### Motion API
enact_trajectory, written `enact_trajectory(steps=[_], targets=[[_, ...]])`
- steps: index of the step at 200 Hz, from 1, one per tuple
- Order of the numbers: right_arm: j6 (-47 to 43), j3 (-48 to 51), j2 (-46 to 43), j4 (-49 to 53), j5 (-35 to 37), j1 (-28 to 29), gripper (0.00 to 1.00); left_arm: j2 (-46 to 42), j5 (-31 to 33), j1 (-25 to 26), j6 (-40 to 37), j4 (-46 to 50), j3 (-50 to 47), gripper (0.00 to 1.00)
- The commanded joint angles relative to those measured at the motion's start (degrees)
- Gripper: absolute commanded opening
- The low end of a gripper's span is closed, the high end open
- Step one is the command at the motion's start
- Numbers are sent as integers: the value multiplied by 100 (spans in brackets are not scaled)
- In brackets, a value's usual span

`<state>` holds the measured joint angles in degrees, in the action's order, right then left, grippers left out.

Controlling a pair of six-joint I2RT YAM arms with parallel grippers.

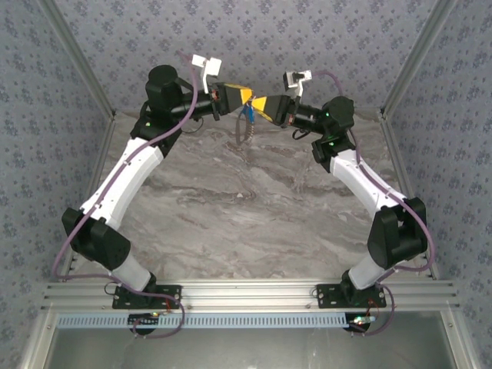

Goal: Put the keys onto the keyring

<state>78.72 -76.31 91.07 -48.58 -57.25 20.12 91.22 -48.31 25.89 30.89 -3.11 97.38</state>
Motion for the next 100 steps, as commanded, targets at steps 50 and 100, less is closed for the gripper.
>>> enact_trajectory(steps=[50, 100], targets=[[-7, 257, -418, 169, -85, -219, 0, -400, 168, -59, -563, 323, -136, 0], [-341, -9, -449, 940, -237, -184, 0, -433, 153, -66, -754, 516, -132, 0]])
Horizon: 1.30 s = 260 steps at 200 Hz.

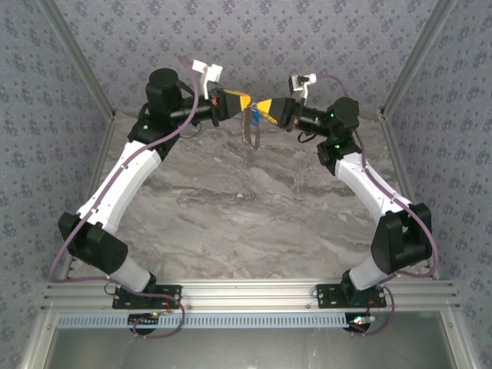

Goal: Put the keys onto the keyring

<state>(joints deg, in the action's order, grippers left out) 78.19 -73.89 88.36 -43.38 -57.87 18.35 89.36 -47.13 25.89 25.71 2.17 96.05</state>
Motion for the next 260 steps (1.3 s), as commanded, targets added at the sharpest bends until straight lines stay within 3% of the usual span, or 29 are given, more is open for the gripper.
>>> enact_trajectory(steps=[1, 139, 260], targets=[[-301, -259, -174, 436, -179, -3, 0, -250, 37, -66, -239, -10, 1, 0], [-245, -1048, 164, 927, -307, 313, 0, -384, 99, -58, -736, 421, -85, 0], [-558, -360, 17, 1097, -149, 248, 0, -530, 207, -93, -294, -141, -186, 0]])
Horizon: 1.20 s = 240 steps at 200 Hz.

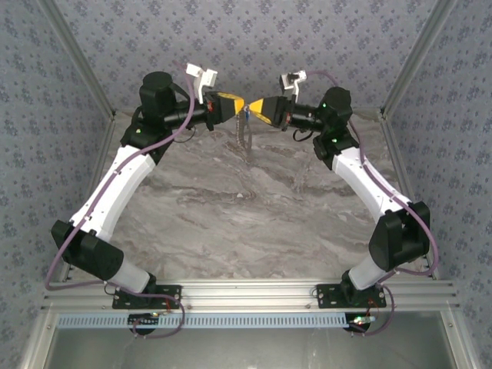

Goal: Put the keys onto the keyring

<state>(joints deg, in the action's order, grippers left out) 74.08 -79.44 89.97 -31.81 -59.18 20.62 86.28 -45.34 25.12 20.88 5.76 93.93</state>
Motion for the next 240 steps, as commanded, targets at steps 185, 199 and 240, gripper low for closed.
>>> enact_trajectory(steps=[185, 199, 240], targets=[[-1423, 659, -1166, 1281, 801, -506, 52, -132, 3, 19, 810, -1173, 81, 0], [-1854, 501, -1240, 1660, 866, -449, 54, -109, -17, 6, 825, -1188, 117, 0], [-3130, -22, -1316, 2843, 1219, -282, 58, -25, -197, 15, 963, -1215, 273, 0]])
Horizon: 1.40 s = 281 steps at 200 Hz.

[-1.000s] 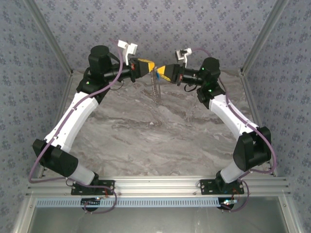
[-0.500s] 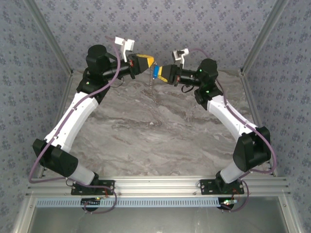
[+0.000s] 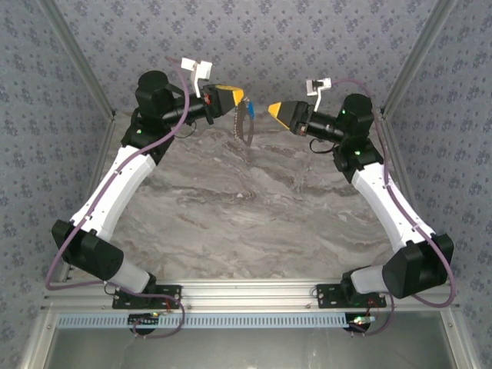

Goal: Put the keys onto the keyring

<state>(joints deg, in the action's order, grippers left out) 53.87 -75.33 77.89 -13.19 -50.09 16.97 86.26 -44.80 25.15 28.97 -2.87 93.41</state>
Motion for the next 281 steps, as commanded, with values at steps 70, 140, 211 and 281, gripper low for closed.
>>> enact_trajectory(steps=[70, 140, 211, 281], targets=[[-1730, -1114, 182, 1516, 146, 319, 64, 37, -553, 16, 293, -337, 516, 0], [-1980, -1677, 672, 1463, -79, 584, 65, 136, -843, 52, 356, -268, 694, 0], [-1847, -1795, 782, 1312, -523, 645, 61, 198, -926, 61, 339, -196, 757, 0], [-1544, -1669, 688, 1064, -658, 641, 39, 265, -913, 57, 320, -178, 811, 0]])
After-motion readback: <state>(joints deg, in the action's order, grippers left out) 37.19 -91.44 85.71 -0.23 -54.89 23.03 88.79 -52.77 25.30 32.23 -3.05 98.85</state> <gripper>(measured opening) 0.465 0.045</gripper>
